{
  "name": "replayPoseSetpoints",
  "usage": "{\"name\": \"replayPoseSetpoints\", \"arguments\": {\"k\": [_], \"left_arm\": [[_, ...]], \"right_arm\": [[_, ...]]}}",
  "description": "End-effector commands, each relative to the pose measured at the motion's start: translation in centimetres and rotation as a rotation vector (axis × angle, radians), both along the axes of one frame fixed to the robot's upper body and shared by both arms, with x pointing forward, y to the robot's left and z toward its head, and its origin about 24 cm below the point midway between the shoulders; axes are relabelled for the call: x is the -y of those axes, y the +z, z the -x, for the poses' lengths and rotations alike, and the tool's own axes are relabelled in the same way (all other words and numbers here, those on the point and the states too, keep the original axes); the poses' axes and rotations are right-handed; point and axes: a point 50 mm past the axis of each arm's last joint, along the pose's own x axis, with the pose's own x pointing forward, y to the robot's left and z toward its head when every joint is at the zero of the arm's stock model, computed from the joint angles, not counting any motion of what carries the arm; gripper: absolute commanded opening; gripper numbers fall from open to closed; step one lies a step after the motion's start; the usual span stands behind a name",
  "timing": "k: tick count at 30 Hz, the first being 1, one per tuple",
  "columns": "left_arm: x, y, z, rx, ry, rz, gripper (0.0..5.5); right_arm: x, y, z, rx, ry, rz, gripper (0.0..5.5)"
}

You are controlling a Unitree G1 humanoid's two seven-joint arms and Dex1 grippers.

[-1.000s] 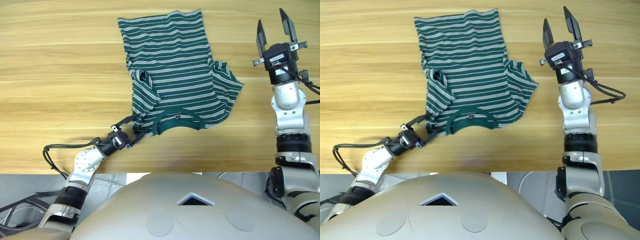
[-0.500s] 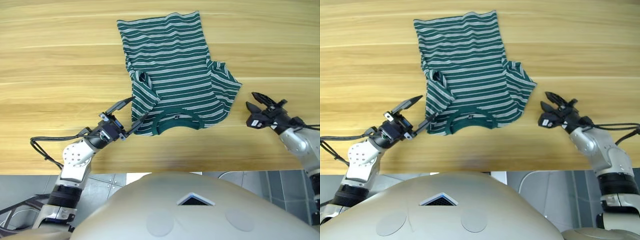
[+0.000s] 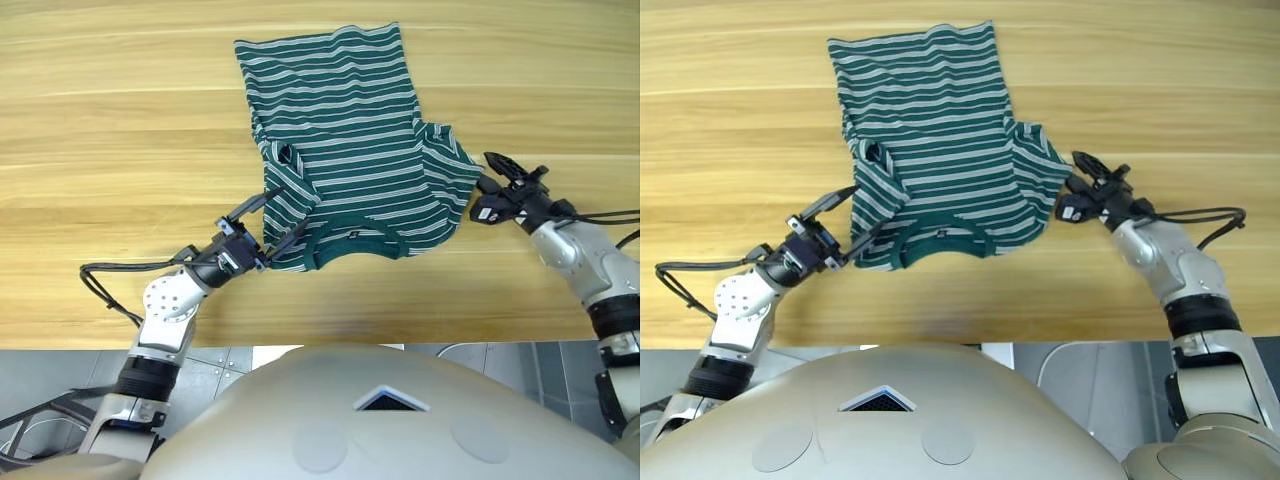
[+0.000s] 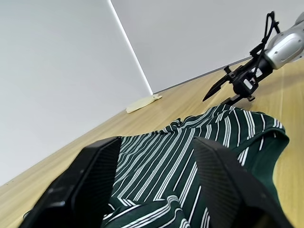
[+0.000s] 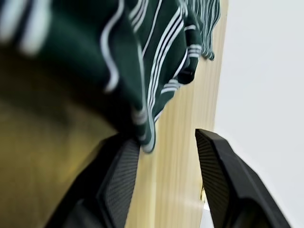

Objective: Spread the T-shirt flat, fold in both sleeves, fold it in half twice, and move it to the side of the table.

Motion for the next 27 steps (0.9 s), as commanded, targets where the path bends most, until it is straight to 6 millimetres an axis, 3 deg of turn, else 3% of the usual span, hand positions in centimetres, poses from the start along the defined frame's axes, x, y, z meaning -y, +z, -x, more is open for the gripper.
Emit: {"name": "replayPoseSetpoints", "arguments": {"k": [1, 4, 17, 23, 27], "left_arm": [[0.4, -0.2, -0.2, -0.003, -0.025, -0.012, 2.79], [0.5, -0.3, -0.3, -0.006, -0.033, -0.011, 2.79], [0.9, -0.4, -0.1, -0.007, -0.041, 0.008, 2.81], [1.0, -0.3, 0.0, -0.006, -0.046, 0.015, 2.81], [1.0, -0.3, -0.1, -0.004, -0.045, 0.018, 2.81]], "right_arm": [[-0.6, -1.4, 0.6, -0.068, 0.027, 0.017, 2.13], [-0.9, -1.6, 0.5, -0.069, 0.039, 0.014, 2.13], [-0.7, -1.5, -0.2, -0.034, 0.014, 0.002, 0.07], [-1.0, -1.3, -0.3, -0.018, 0.028, -0.012, 0.02], [-2.8, 0.2, -0.4, 0.069, 0.084, -0.150, 0.02]]}}
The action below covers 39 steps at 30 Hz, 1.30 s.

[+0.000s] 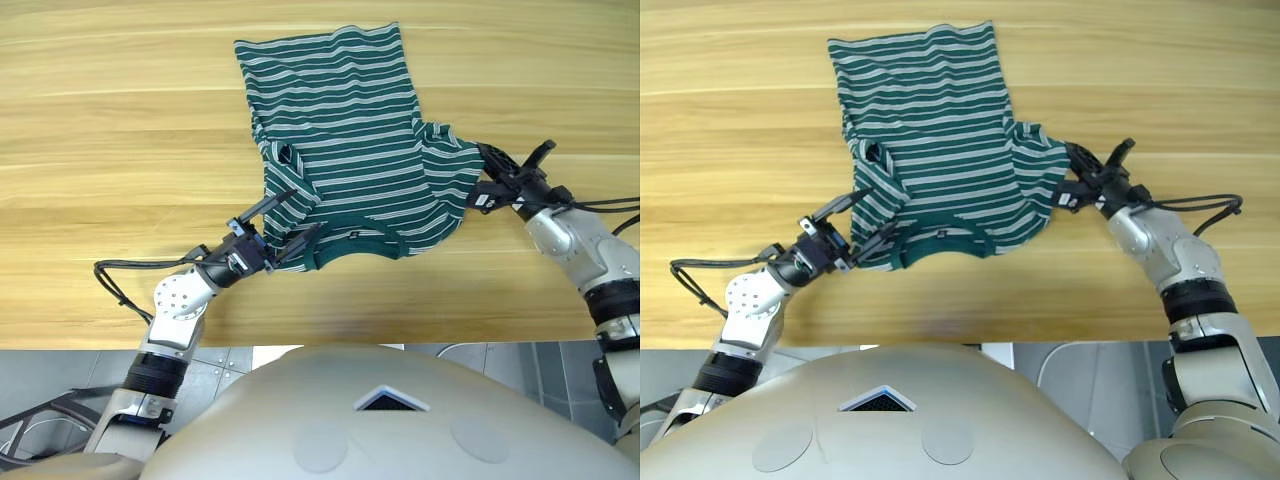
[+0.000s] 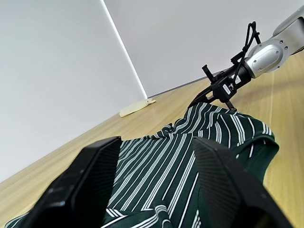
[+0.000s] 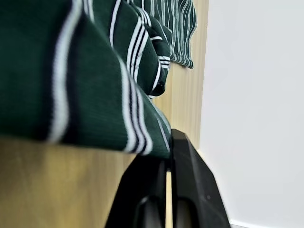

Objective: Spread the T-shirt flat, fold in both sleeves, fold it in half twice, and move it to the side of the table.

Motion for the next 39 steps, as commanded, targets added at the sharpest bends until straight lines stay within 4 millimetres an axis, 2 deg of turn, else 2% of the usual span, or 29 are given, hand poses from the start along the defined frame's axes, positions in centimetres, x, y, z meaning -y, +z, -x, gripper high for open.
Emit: {"name": "replayPoseSetpoints", "arguments": {"k": [1, 5, 8, 10, 19, 23, 26, 31, 33, 39], "left_arm": [[0.1, 0.1, -0.1, 0.006, -0.010, -0.002, 2.81], [0.0, 0.0, -0.2, 0.007, -0.004, 0.000, 2.81], [0.0, 0.0, -0.2, 0.007, 0.000, 0.002, 2.81], [0.0, 0.0, -0.3, 0.007, 0.003, 0.006, 2.81], [0.2, 0.0, -0.3, 0.006, -0.001, 0.018, 2.81], [0.3, 0.0, -0.3, 0.006, -0.002, 0.020, 2.81], [0.3, 0.0, -0.3, 0.006, -0.002, 0.021, 2.81], [0.3, 0.0, -0.2, 0.004, -0.002, 0.021, 2.81], [0.3, 0.0, -0.2, 0.004, -0.003, 0.021, 2.81], [0.3, 0.0, -0.2, 0.004, -0.004, 0.024, 2.81]], "right_arm": [[-2.9, 0.2, 1.0, 0.031, 0.091, -0.171, 0.02], [-5.6, 2.7, 1.2, 0.129, 0.162, -0.415, 0.02], [-6.2, 4.4, 1.1, 0.189, 0.162, -0.523, 0.02], [-6.4, 4.7, 1.0, 0.201, 0.159, -0.545, 0.02], [-7.0, 3.8, 0.9, 0.159, 0.157, -0.521, 0.02], [-5.9, 2.8, 0.6, 0.136, 0.105, -0.435, 0.02], [-4.3, 1.6, 0.4, 0.118, 0.034, -0.361, 0.02], [-3.0, 1.5, 0.2, 0.122, -0.016, -0.339, 0.02], [-3.4, 1.4, 0.4, 0.117, 0.000, -0.347, 0.02], [-6.8, 2.1, 1.0, 0.106, 0.140, -0.453, 0.02]]}}
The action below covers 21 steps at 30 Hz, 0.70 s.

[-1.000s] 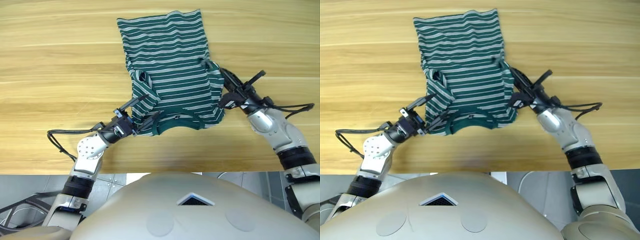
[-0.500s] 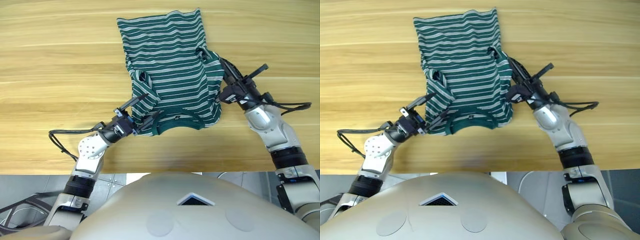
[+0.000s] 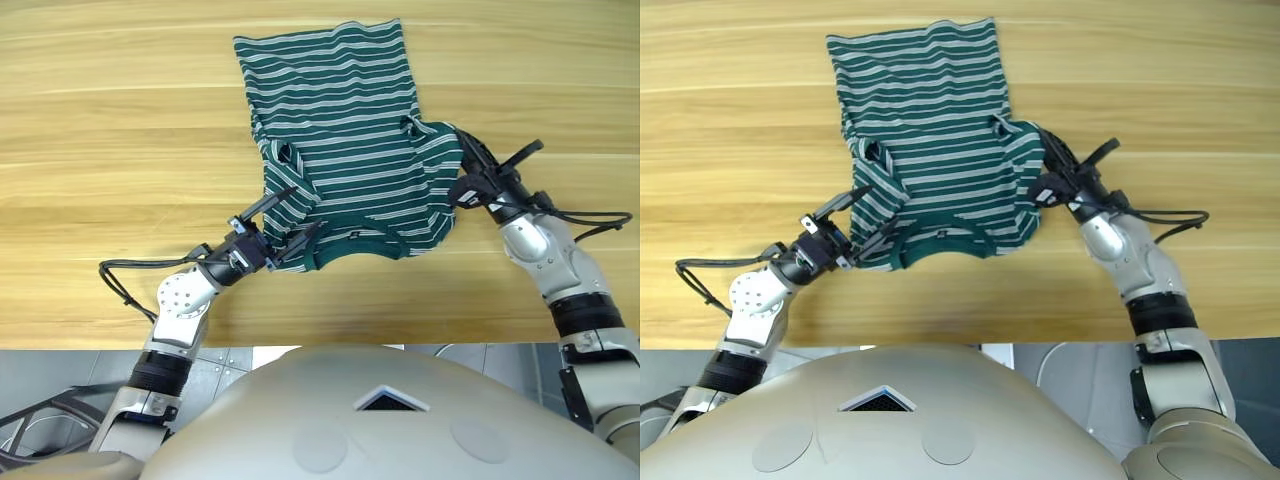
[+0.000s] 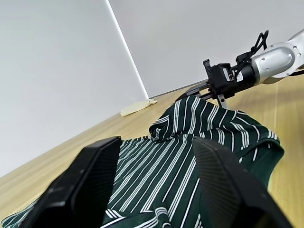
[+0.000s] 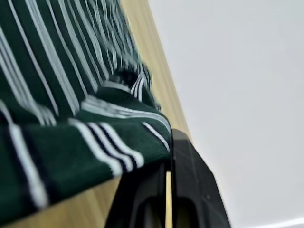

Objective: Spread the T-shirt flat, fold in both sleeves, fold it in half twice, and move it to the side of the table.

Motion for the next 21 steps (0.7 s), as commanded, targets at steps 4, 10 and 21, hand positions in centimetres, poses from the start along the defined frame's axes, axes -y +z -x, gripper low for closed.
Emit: {"name": "replayPoseSetpoints", "arguments": {"k": [4, 10, 21], "left_arm": [[0.2, 0.0, -0.1, 0.006, -0.014, 0.000, 2.81], [0.4, 0.0, -0.1, 0.008, -0.014, 0.004, 2.81], [0.3, 0.0, 0.0, 0.008, -0.019, 0.004, 2.81]], "right_arm": [[-3.2, 0.5, 0.8, -0.019, 0.145, -0.086, 0.02], [-3.1, -0.8, 0.7, -0.091, 0.137, -0.023, 0.37], [-2.5, -1.6, 0.7, -0.132, 0.118, 0.032, 2.18]]}}
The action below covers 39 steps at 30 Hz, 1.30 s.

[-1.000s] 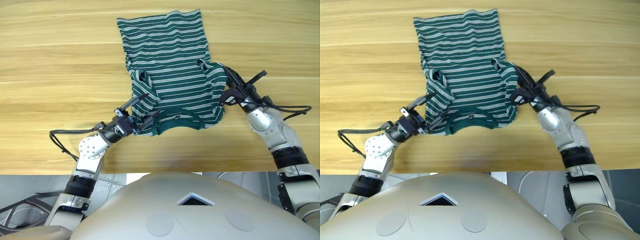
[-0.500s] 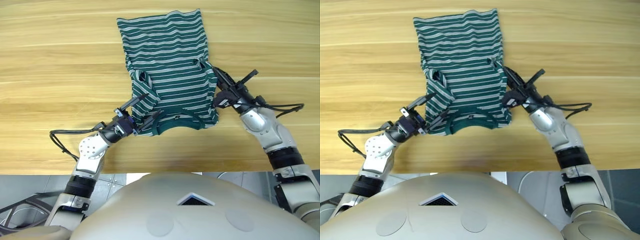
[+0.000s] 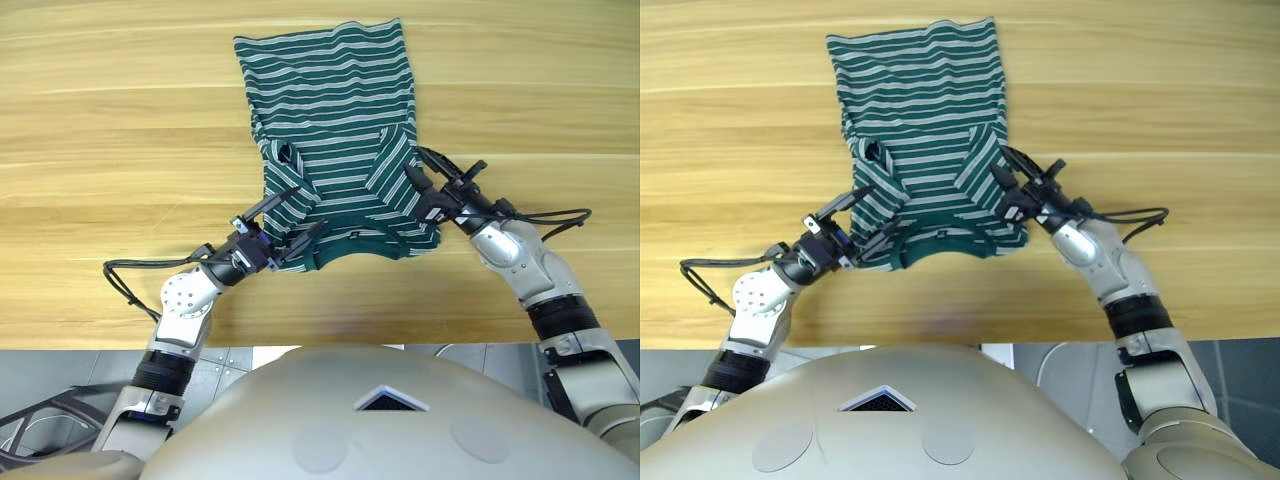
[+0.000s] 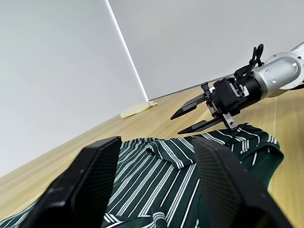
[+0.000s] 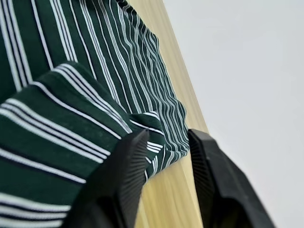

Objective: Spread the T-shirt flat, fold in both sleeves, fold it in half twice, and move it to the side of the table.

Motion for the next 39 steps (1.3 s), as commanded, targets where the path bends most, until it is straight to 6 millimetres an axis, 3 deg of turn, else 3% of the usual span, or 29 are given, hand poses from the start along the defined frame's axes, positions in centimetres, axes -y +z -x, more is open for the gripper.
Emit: {"name": "replayPoseSetpoints", "arguments": {"k": [1, 7, 12, 24, 26, 30, 32, 34, 36, 39], "left_arm": [[0.0, 0.0, 0.0, 0.006, -0.013, -0.010, 2.81], [-0.3, -0.2, 0.0, -0.002, -0.003, -0.034, 2.81], [-1.1, -1.7, -0.4, -0.036, -0.022, -0.234, 2.81], [-3.8, -5.6, -1.2, -0.113, -0.028, -0.595, 2.81], [-4.3, -5.9, -0.8, -0.123, -0.031, -0.616, 2.81], [-5.1, -5.3, -0.2, -0.118, -0.044, -0.621, 2.81], [-5.5, -5.1, -0.2, -0.119, -0.044, -0.635, 2.81], [-6.0, -4.9, -0.1, -0.118, -0.041, -0.644, 2.81], [-5.5, -4.0, 0.3, -0.091, -0.054, -0.585, 2.81], [-5.4, -1.3, -0.4, 0.033, 0.009, -0.466, 2.81]], "right_arm": [[0.7, -0.4, -0.2, -0.032, -0.017, 0.044, 2.39], [2.7, -2.1, 1.1, -0.163, -0.032, 0.145, 2.41], [4.7, -2.2, 1.4, -0.189, -0.083, 0.190, 2.41], [3.9, -2.9, 2.5, -0.224, -0.033, 0.160, 2.41], [3.1, -1.9, 2.4, -0.181, -0.004, 0.094, 2.41], [1.5, 5.6, 0.5, 0.106, -0.047, -0.417, 2.41], [2.9, 9.2, -0.8, 0.212, -0.148, -0.686, 2.41], [4.5, 11.0, -1.7, 0.251, -0.230, -0.838, 2.41], [4.9, 10.6, -1.9, 0.265, -0.257, -0.735, 2.41], [5.0, 8.3, -1.0, 0.222, -0.218, -0.435, 2.41]]}}
